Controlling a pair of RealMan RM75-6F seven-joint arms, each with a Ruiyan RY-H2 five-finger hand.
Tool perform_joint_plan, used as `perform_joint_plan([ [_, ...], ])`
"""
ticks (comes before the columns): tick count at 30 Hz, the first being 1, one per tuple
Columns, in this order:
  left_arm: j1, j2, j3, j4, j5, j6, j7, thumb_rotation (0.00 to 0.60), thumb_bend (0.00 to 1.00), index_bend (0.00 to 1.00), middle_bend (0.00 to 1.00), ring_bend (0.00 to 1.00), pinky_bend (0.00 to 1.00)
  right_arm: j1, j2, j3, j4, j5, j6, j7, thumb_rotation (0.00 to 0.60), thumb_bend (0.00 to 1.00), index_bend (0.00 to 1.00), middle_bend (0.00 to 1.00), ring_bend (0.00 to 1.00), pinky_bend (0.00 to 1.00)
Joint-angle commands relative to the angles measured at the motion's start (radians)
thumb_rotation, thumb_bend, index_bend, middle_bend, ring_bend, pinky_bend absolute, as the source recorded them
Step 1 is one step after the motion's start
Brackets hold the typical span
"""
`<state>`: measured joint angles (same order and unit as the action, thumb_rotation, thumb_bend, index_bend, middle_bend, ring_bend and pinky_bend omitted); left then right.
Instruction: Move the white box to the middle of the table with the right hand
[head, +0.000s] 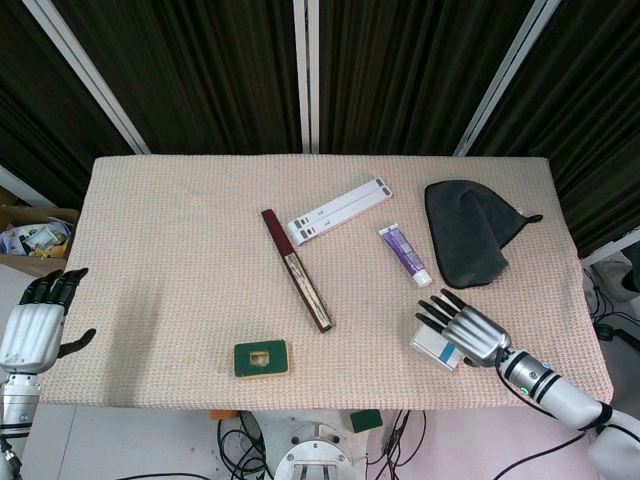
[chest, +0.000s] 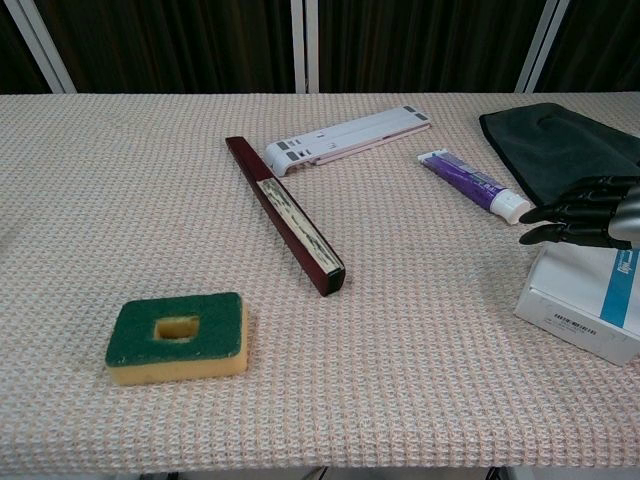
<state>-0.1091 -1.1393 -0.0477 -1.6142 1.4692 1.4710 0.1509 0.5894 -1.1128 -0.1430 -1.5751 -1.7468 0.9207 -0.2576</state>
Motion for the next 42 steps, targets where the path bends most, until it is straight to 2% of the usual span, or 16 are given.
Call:
perform_joint_plan([
  [1, 0.001, 0.001, 0.0, -0.001, 0.0, 0.002, 0.0, 0.598, 0.14, 0.13, 0.16, 0.12, 0.17, 0.002, -0.001, 0.001, 0.001, 0.001, -0.003, -0.001, 0.6, 0.0, 0.0, 0.0, 0.0, 0.0],
  [17, 0.003, 0.001, 0.0, -0.003, -0.002, 0.004, 0.004, 0.597, 0.14, 0.12, 0.16, 0.12, 0.17, 0.012, -0.012, 0.015, 0.011, 0.038, -0.044, -0.035, 0.6, 0.0, 0.0, 0.0, 0.0, 0.0],
  [25, -0.001, 0.002, -0.002, -0.003, -0.001, -0.002, 0.002, 0.598, 0.14, 0.13, 0.16, 0.12, 0.17, 0.036, -0.015, 0.028, -0.003, 0.093, -0.119, -0.077, 0.6, 0.0, 0.0, 0.0, 0.0, 0.0],
  [27, -0.002, 0.003, -0.004, -0.002, -0.005, -0.003, 0.0, 0.599, 0.14, 0.13, 0.16, 0.12, 0.17, 0.039, -0.02, 0.032, -0.006, 0.104, -0.127, -0.082, 0.6, 0.0, 0.0, 0.04, 0.0, 0.0],
  [29, -0.002, 0.003, -0.005, 0.0, -0.008, -0.005, -0.002, 0.597, 0.14, 0.13, 0.16, 0.12, 0.17, 0.037, -0.033, 0.035, -0.001, 0.096, -0.112, -0.072, 0.6, 0.01, 0.01, 0.14, 0.08, 0.04],
  [30, -0.002, 0.003, -0.005, 0.0, -0.009, -0.006, -0.002, 0.597, 0.14, 0.12, 0.16, 0.12, 0.17, 0.036, -0.038, 0.034, 0.005, 0.087, -0.102, -0.064, 0.6, 0.02, 0.03, 0.19, 0.13, 0.07],
  [31, -0.002, 0.003, -0.004, 0.001, -0.01, -0.006, -0.002, 0.597, 0.14, 0.12, 0.16, 0.12, 0.17, 0.034, -0.043, 0.034, 0.011, 0.079, -0.091, -0.055, 0.6, 0.04, 0.1, 0.28, 0.23, 0.14],
  [32, -0.002, 0.003, -0.005, 0.001, -0.01, -0.006, -0.002, 0.598, 0.14, 0.12, 0.16, 0.12, 0.17, 0.033, -0.05, 0.033, 0.02, 0.067, -0.076, -0.044, 0.6, 0.06, 0.16, 0.33, 0.28, 0.18],
  [35, -0.002, 0.003, -0.005, 0.001, -0.009, -0.005, -0.002, 0.599, 0.14, 0.12, 0.16, 0.12, 0.17, 0.027, -0.061, 0.031, 0.042, 0.041, -0.038, -0.027, 0.6, 0.13, 0.44, 0.5, 0.44, 0.3],
  [37, -0.003, 0.003, -0.005, 0.001, -0.007, -0.005, -0.002, 0.597, 0.14, 0.12, 0.15, 0.12, 0.17, 0.024, -0.063, 0.031, 0.048, 0.03, -0.021, -0.017, 0.6, 0.15, 0.57, 0.56, 0.5, 0.34],
  [39, -0.003, 0.003, -0.005, 0.001, -0.006, -0.004, -0.002, 0.597, 0.14, 0.13, 0.15, 0.12, 0.17, 0.023, -0.06, 0.032, 0.046, 0.018, 0.001, -0.002, 0.6, 0.16, 0.63, 0.6, 0.53, 0.36],
  [42, -0.002, 0.003, -0.003, 0.002, -0.005, -0.003, -0.004, 0.599, 0.14, 0.13, 0.15, 0.12, 0.17, 0.026, -0.045, 0.046, 0.029, 0.009, 0.032, 0.012, 0.6, 0.17, 0.66, 0.62, 0.54, 0.36],
])
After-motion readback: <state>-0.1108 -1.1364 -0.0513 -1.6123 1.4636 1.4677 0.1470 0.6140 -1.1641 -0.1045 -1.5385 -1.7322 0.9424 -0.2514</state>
